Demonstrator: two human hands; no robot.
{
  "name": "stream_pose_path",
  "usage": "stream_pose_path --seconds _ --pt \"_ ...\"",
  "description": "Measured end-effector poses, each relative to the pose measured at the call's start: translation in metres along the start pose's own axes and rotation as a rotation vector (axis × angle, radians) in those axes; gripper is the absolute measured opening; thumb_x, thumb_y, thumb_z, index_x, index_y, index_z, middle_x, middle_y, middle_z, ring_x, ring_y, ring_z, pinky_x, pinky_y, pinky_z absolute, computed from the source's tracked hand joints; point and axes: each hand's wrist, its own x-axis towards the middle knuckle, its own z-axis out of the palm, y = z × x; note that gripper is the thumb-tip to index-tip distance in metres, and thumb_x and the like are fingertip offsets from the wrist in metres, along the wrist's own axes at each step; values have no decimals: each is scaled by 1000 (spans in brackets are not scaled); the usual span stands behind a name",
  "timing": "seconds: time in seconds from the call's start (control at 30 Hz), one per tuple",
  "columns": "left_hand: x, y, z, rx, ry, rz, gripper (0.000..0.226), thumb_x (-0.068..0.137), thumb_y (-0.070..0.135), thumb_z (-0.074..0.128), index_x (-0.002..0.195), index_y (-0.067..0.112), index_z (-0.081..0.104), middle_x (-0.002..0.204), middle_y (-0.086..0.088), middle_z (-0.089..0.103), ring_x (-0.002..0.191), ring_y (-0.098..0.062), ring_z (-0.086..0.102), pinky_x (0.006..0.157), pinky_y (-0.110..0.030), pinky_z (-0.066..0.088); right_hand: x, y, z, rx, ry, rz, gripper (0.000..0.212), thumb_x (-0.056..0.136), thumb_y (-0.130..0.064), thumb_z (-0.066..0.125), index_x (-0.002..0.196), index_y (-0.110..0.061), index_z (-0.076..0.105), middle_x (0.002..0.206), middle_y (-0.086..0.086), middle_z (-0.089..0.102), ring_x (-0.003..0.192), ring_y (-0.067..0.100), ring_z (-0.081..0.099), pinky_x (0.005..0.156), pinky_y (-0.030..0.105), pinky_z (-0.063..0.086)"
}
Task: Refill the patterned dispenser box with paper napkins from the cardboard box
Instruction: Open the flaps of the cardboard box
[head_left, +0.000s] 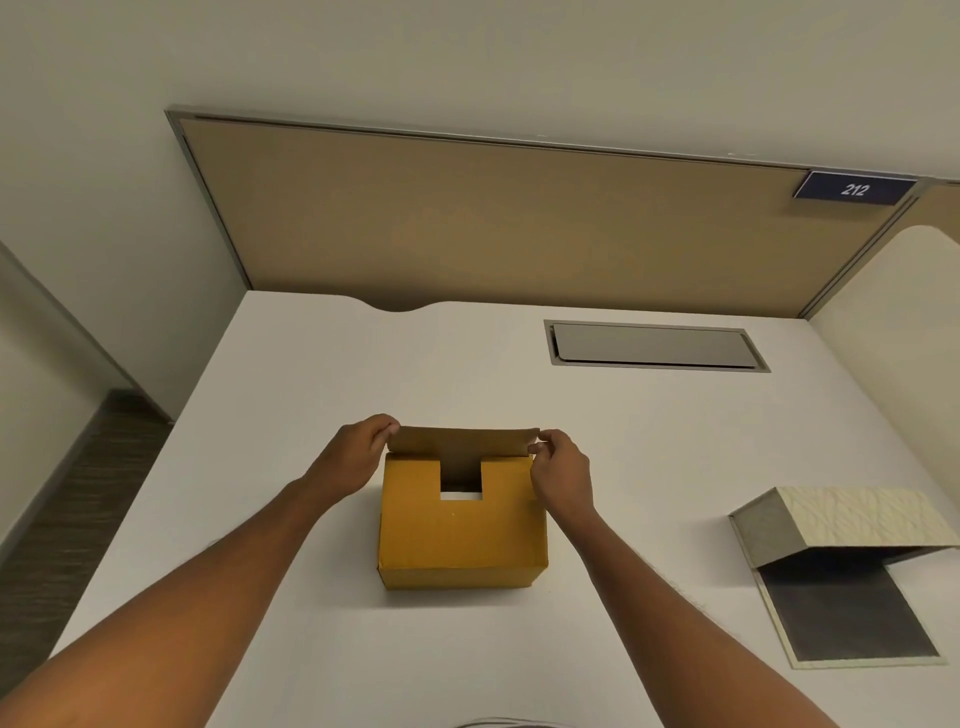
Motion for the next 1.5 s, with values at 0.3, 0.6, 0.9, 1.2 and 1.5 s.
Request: stream_pose_path --seconds 0.3,0.6,0.9,1.2,1.5 --pt "22 -1 11 -27 20 -173 38 93 22 57 129 10 49 113 -14 64 99 -28 61 79 -33 47 -8 5 8 -196 -155 -105 27 99 -21 48 115 -7 65 116 7 69 107 26 63 88 33 48" --pt "25 -1 32 -45 169 -252 39 88 15 65 120 9 43 99 -18 64 80 -23 56 68 -29 42 -16 3 9 -263 -321 -235 30 97 -31 54 103 -9 74 109 5 72 100 23 62 91 38 50" --pt "26 -5 34 -52 126 -208 31 92 12 59 122 5 64 116 -21 65 105 -32 60 84 -30 43 -26 6 -3 -336 -455 -353 25 90 -33 63 112 -24 72 108 -6 70 97 14 62 89 35 51" --pt "21 -5 34 -16 56 -233 42 94 26 57 133 11 55 134 -18 57 121 -33 53 101 -41 42 -60 12 -20 -230 -415 -482 17 91 -19 62 98 -19 77 97 -7 69 85 4 60 77 24 50" --pt "7 -5 47 235 -164 -250 95 79 70 48 152 21 11 153 -12 26 138 -33 32 107 -49 38 -99 35 -34 -210 -605 -567 15 89 -21 67 99 -18 78 98 -3 70 89 8 60 73 14 47"
